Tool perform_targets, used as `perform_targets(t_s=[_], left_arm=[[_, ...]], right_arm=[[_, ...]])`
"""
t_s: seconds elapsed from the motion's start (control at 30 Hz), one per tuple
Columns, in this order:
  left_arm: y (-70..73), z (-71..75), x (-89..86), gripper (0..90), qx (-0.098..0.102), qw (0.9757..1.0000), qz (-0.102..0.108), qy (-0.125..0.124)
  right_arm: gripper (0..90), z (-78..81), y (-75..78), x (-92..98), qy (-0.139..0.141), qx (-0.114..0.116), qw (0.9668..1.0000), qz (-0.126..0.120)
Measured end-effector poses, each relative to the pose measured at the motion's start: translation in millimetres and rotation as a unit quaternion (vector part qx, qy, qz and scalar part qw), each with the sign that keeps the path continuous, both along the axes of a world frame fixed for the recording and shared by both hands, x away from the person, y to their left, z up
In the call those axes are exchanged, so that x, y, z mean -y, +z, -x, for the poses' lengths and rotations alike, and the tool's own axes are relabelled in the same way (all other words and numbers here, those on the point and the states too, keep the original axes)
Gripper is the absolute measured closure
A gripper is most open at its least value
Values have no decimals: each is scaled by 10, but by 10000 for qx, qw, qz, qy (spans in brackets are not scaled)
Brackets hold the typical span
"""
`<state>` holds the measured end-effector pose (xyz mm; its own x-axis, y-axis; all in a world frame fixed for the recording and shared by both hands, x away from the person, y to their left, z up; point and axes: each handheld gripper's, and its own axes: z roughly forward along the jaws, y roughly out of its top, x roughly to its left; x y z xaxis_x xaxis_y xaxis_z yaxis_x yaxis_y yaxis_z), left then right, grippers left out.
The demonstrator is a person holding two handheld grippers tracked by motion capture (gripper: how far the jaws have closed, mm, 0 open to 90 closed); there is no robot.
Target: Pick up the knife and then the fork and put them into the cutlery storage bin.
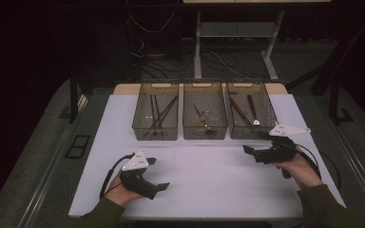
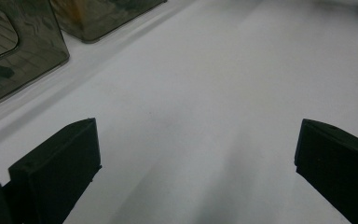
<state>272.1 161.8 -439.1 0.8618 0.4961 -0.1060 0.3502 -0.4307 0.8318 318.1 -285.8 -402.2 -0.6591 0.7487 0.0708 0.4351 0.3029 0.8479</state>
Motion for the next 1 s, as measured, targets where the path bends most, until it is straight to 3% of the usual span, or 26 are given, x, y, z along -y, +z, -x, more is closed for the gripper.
perform_targets(t_s=[0.53,0.8,1.0], left_arm=[[9,4,14,0,-13,10000,29,-6],[17,11,14,0,1,10000,49,-16],[17,14,17,0,6,10000,40,-30]], right_arm=[[182,425,-235,-42,91,88,9991,-395],[181,581,-333,14,167,-19,9989,-443],[181,651,-404,44,297,-38,9994,-199]])
